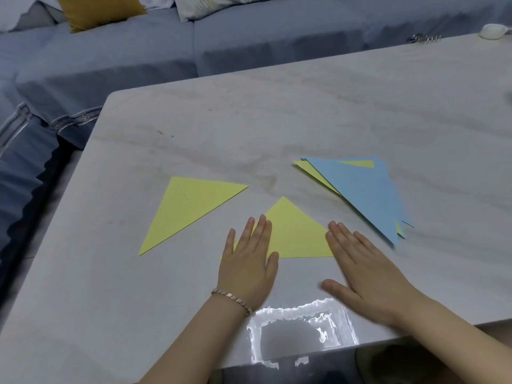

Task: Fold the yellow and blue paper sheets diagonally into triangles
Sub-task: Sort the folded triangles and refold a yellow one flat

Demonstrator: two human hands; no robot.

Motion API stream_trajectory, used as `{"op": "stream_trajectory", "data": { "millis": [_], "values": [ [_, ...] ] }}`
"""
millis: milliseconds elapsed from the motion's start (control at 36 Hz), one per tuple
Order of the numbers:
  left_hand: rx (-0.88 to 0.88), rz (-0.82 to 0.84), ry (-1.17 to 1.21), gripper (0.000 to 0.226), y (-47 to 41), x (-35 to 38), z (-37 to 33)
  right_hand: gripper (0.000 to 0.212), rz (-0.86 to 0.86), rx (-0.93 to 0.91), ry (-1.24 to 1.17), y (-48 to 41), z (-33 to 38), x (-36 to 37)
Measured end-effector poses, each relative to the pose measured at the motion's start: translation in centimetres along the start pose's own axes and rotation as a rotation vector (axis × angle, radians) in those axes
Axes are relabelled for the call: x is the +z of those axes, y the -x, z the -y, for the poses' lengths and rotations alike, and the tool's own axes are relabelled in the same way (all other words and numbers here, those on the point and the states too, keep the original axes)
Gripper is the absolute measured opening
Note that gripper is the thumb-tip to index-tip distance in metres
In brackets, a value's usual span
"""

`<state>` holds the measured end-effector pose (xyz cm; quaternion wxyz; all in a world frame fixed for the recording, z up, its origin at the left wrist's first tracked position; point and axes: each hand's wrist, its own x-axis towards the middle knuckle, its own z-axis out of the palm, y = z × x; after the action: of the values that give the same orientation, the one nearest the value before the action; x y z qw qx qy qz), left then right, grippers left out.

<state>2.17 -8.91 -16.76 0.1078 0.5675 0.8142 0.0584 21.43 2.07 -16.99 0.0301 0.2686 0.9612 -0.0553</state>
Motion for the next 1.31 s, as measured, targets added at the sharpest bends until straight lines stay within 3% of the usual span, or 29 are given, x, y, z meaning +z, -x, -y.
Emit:
{"op": "stream_trajectory", "data": {
  "millis": [83, 139, 278, 389, 694, 944, 1056, 1111, 1194, 1250, 1306],
  "values": [
    [-0.035, -0.004, 0.012, 0.076, -0.1, -0.1, -0.2, 0.081, -0.006, 0.025, -0.006, 0.3, -0.2, 0.3],
    [0.029, -0.024, -0.015, 0.064, 0.1, -0.6, -0.7, 0.08, -0.013, 0.036, -0.004, 0.2, -0.1, 0.4],
    [0.407, 0.032, -0.133, 0.041, 1.0, 0.3, -2.6, 0.075, -0.022, 0.059, -0.016, 0.2, 0.0, 0.5],
    [0.36, 0.111, -0.178, 0.055, 1.3, 0.6, -2.4, 0.076, -0.015, 0.063, -0.017, 0.2, 0.1, 0.4],
    [0.292, 0.055, -0.112, 0.053, 3.5, -0.7, 3.6, 0.076, 0.001, 0.066, 0.025, 0.1, 0.2, 0.1],
    [0.178, 0.031, -0.047, 0.054, 5.5, -1.3, 8.0, 0.077, 0.049, 0.071, 0.004, 0.2, 0.2, -0.1],
    [0.1, -0.111, 0.068, 0.066, 6.0, -1.3, 9.6, 0.085, -0.025, 0.08, -0.134, -0.1, 0.7, -0.8],
    [0.002, -0.215, 0.142, 0.073, 5.8, -1.7, 9.8, 0.077, -0.089, 0.147, -0.237, -0.9, 1.4, -1.7],
    [-0.158, -0.393, 0.204, 0.055, 4.5, -2.9, 9.1, 0.053, -0.124, 0.307, -0.319, -2.8, 2.5, -3.0],
    [-0.278, -0.48, 0.245, 0.037, 3.2, -3.9, 8.6, 0.063, -0.056, 0.4, -0.332, -4.3, 3.2, -3.8],
    [-0.43, -0.486, 0.319, 0.04, 1.7, -4.5, 8.6, 0.075, 0.046, 0.465, -0.293, -5.6, 3.5, -4.1]
  ]
}}
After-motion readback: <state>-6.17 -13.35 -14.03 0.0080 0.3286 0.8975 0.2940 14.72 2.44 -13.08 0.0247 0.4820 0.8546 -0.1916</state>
